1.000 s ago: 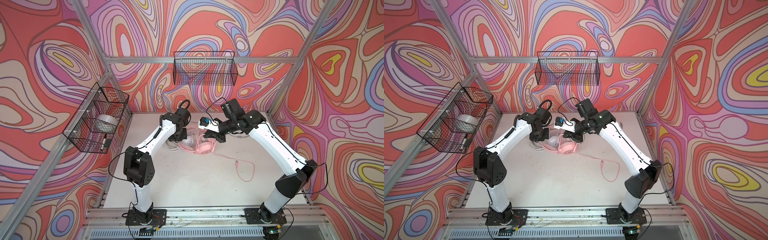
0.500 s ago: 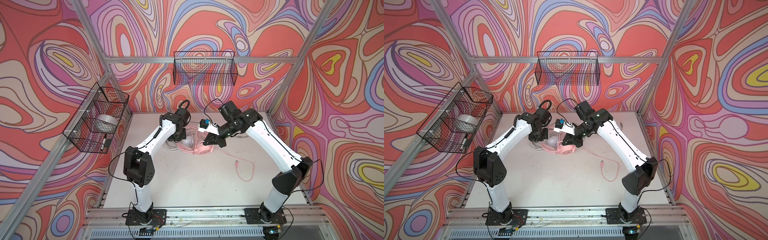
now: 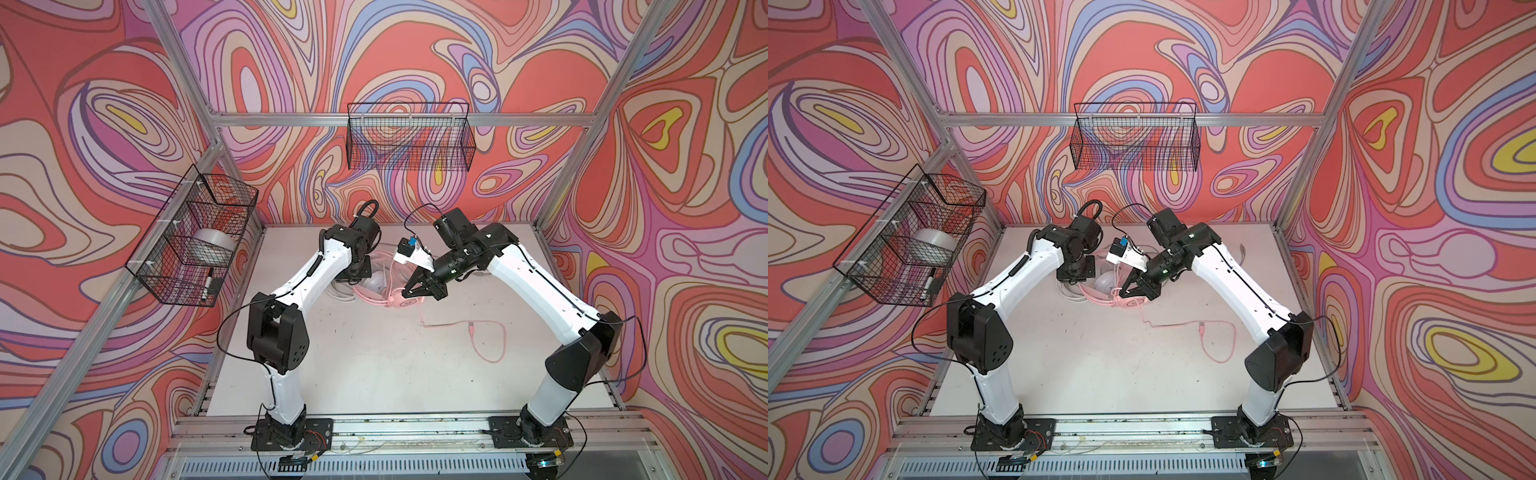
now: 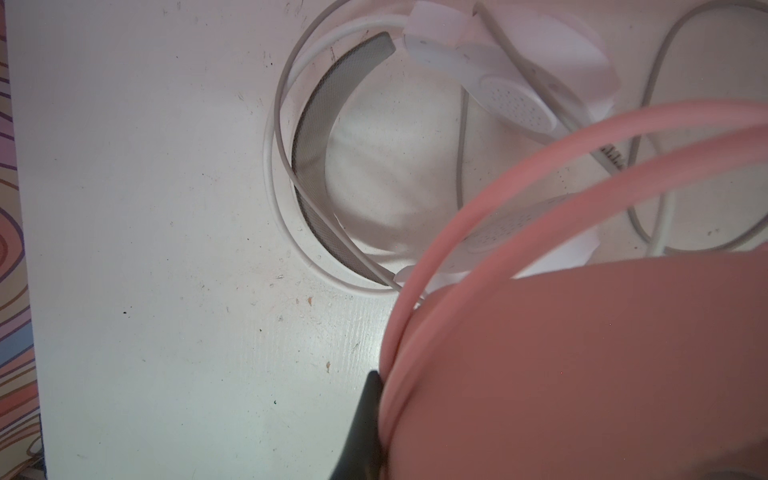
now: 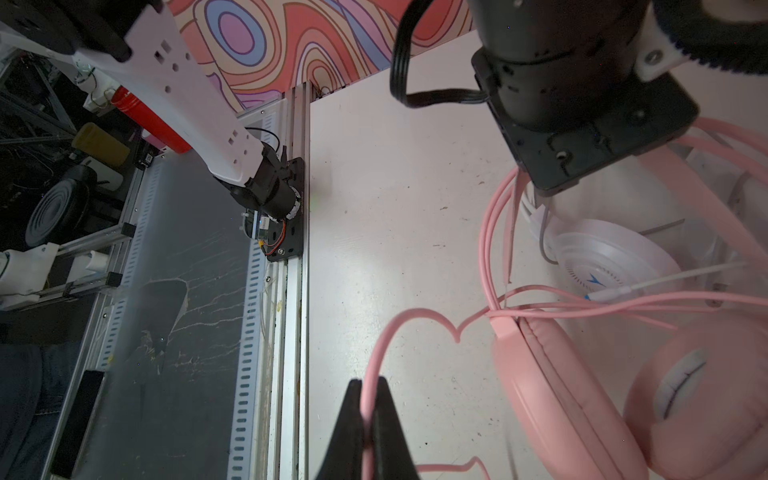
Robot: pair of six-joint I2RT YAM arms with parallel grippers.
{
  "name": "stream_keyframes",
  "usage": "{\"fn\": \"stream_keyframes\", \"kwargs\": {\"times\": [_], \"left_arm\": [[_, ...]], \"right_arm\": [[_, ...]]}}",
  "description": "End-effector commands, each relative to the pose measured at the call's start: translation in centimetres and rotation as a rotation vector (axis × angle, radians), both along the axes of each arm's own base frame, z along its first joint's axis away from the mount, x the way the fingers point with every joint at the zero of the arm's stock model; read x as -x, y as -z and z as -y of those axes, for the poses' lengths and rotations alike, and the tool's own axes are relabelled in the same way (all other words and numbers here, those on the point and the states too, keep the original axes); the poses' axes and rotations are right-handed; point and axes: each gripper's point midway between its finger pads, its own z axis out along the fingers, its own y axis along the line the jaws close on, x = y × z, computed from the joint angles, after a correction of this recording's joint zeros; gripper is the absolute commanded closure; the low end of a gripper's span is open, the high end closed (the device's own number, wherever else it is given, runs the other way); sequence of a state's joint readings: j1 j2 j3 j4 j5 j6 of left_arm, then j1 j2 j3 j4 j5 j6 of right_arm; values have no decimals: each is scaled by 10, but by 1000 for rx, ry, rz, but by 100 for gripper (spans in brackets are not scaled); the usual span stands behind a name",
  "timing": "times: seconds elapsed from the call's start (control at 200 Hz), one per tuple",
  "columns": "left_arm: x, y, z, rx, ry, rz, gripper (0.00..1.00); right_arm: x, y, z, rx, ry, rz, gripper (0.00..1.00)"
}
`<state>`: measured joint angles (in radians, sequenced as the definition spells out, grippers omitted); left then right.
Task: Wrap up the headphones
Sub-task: 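Lift the cable with the right gripper over the headset's headband, then draw the cable around the headband and open the right gripper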
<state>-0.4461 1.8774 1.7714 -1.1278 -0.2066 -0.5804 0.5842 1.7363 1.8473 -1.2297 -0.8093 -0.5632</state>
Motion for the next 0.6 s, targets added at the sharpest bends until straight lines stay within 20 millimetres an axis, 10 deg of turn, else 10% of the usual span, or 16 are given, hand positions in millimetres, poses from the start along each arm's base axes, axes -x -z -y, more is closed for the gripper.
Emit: {"fn": "stream_keyframes", "kwargs": {"times": [0.0,0.596], "left_arm": [[-1,-13,5,38,-16,29,100],[6,-5,5,32,29,-3,100]], "right_arm": [[8,-18,2,-34,5,23,100],[-26,-21,34,162,92,161,100]]}}
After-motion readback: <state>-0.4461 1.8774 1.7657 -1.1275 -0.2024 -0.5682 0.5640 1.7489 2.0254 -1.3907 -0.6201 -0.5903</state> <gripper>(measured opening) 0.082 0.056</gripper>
